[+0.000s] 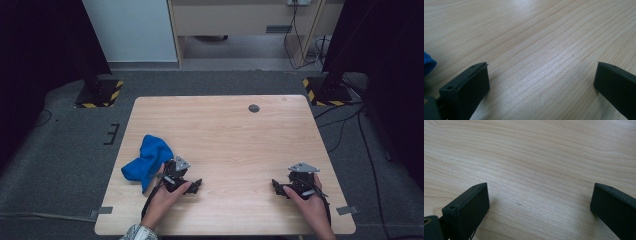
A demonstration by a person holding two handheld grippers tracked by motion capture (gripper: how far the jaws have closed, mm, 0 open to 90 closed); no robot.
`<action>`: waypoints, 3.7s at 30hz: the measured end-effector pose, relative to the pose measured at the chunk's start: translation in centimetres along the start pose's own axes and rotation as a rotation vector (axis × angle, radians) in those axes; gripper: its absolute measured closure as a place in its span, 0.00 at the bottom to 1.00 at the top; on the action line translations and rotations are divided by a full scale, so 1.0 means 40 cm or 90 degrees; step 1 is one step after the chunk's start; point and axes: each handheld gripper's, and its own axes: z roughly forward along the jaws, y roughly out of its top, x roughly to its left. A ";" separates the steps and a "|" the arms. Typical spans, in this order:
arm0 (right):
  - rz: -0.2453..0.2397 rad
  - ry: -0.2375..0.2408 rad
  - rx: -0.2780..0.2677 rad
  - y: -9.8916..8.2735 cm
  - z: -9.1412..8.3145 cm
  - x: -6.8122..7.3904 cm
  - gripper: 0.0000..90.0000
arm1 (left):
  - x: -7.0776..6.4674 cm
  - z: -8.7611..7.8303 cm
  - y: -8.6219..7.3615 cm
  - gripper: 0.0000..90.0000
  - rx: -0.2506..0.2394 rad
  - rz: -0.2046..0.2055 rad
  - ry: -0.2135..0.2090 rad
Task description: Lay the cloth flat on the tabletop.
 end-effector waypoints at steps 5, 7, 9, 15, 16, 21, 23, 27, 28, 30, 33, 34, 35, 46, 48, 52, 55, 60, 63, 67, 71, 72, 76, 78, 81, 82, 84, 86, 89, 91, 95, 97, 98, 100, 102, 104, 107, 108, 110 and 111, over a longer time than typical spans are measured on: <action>0.000 -0.001 -0.002 0.000 0.000 0.001 0.03 | 0.005 -0.004 0.000 0.01 0.006 0.010 -0.010; -0.001 0.000 -0.002 -0.001 0.000 0.002 0.03 | 0.007 -0.009 0.003 0.04 0.004 0.008 -0.005; -0.002 0.001 -0.002 0.000 0.000 0.001 0.03 | 0.008 -0.024 0.010 0.03 -0.012 0.011 -0.006; -0.002 0.001 -0.001 -0.001 0.000 0.002 0.03 | 0.018 -0.070 0.017 0.05 -0.047 0.013 -0.007; -0.003 0.001 -0.001 -0.001 0.000 0.002 0.03 | 0.023 -0.079 0.016 0.05 -0.053 0.009 -0.006; -0.002 0.001 -0.001 -0.001 -0.001 0.003 0.03 | 0.049 -0.107 0.010 0.05 -0.074 -0.012 0.004; -0.005 0.001 -0.002 -0.001 -0.001 0.003 0.03 | 0.060 -0.119 0.010 0.05 -0.085 -0.024 0.005; -0.006 0.002 -0.002 -0.002 -0.001 0.003 0.03 | 0.064 -0.139 0.012 0.05 -0.089 -0.016 0.011; -0.005 0.002 -0.002 -0.002 -0.001 0.003 0.03 | 0.064 -0.144 0.012 0.05 -0.091 -0.015 0.011; -0.005 0.002 -0.002 -0.002 -0.001 0.003 0.03 | 0.066 -0.162 0.013 0.05 -0.103 -0.014 0.010; -0.004 0.001 -0.002 -0.002 -0.001 0.004 0.03 | 0.070 -0.173 0.012 0.05 -0.109 -0.011 0.015; -0.004 0.001 -0.002 -0.002 -0.001 0.004 0.03 | 0.072 -0.177 0.011 0.06 -0.110 -0.011 0.022; -0.004 0.001 -0.002 -0.002 -0.001 0.004 0.03 | 0.075 -0.181 0.011 0.06 -0.112 -0.010 0.031; -0.007 0.007 -0.001 -0.002 -0.001 0.005 0.03 | 0.115 -0.213 -0.001 0.07 -0.141 -0.041 0.052; -0.007 0.007 -0.001 -0.002 -0.001 0.005 0.03 | 0.119 -0.215 -0.003 0.07 -0.143 -0.043 0.054; -0.007 0.007 -0.001 -0.002 -0.001 0.005 0.03 | 0.136 -0.226 -0.010 0.07 -0.152 -0.057 0.057; -0.007 0.007 -0.001 -0.002 -0.001 0.005 0.03 | 0.143 -0.230 -0.013 0.06 -0.154 -0.055 0.060; -0.006 0.007 -0.001 -0.002 -0.001 0.005 0.03 | 0.162 -0.241 -0.022 0.06 -0.161 -0.070 0.072; -0.007 0.007 -0.001 -0.002 -0.001 0.005 0.03 | 0.175 -0.248 -0.029 0.06 -0.162 -0.078 0.081; -0.006 0.007 -0.001 -0.002 -0.001 0.005 0.03 | 0.188 -0.255 -0.035 0.06 -0.164 -0.086 0.091; -0.007 0.007 -0.001 -0.002 -0.001 0.005 0.03 | 0.206 -0.265 -0.045 0.06 -0.169 -0.096 0.098; -0.007 0.007 -0.001 -0.002 -0.001 0.005 0.03 | 0.218 -0.270 -0.053 0.06 -0.169 -0.102 0.104; -0.007 0.007 -0.001 -0.002 -0.001 0.005 0.03 | 0.238 -0.275 -0.069 0.06 -0.159 -0.110 0.119; -0.006 0.007 -0.001 -0.002 -0.001 0.005 0.03 | 0.246 -0.273 -0.073 0.05 -0.155 -0.112 0.126; -0.007 0.007 -0.001 -0.002 -0.001 0.005 0.03 | 0.252 -0.264 -0.079 0.05 -0.144 -0.112 0.129; -0.006 0.007 -0.001 -0.002 -0.001 0.005 0.03 | 0.255 -0.258 -0.081 0.05 -0.136 -0.107 0.133; -0.006 0.007 -0.001 -0.002 -0.001 0.006 0.03 | 0.266 -0.240 -0.090 0.04 -0.115 -0.107 0.136; -0.006 0.006 -0.001 -0.002 -0.001 0.005 0.03 | 0.270 -0.231 -0.094 0.04 -0.108 -0.110 0.135; -0.006 0.007 0.000 -0.002 -0.001 0.006 0.02 | 0.276 -0.214 -0.101 0.04 -0.085 -0.112 0.133; -0.006 0.006 0.000 -0.001 -0.001 0.006 0.02 | 0.280 -0.199 -0.106 0.04 -0.072 -0.116 0.131; -0.006 0.005 -0.001 -0.001 -0.001 0.006 0.02 | 0.297 -0.165 -0.116 0.04 -0.038 -0.129 0.129; -0.004 0.006 0.000 -0.001 -0.001 0.006 0.02 | 0.302 -0.158 -0.122 0.04 -0.027 -0.132 0.128; -0.005 0.005 -0.001 -0.001 -0.001 0.006 0.02 | 0.304 -0.155 -0.126 0.04 -0.022 -0.136 0.127; -0.006 0.006 0.000 -0.001 -0.001 0.006 0.02 | 0.306 -0.154 -0.128 0.05 -0.023 -0.143 0.126; -0.006 0.005 -0.001 -0.001 -0.001 0.006 0.02 | 0.306 -0.152 -0.128 0.07 -0.021 -0.144 0.123; -0.006 0.006 0.000 -0.001 -0.001 0.006 0.02 | 0.303 -0.145 -0.128 0.11 -0.010 -0.137 0.121; -0.006 0.006 0.000 -0.001 -0.001 0.006 0.02 | 0.297 -0.143 -0.126 0.20 -0.011 -0.118 0.121; -0.005 0.005 0.000 -0.001 -0.001 0.006 0.02 | 0.294 -0.145 -0.123 0.30 -0.013 -0.115 0.121; -0.006 0.006 0.000 -0.001 -0.001 0.006 0.02 | 0.293 -0.147 -0.122 0.35 -0.013 -0.109 0.120; -0.006 0.006 0.000 -0.001 -0.001 0.006 0.02 | 0.292 -0.149 -0.122 0.43 -0.016 -0.110 0.116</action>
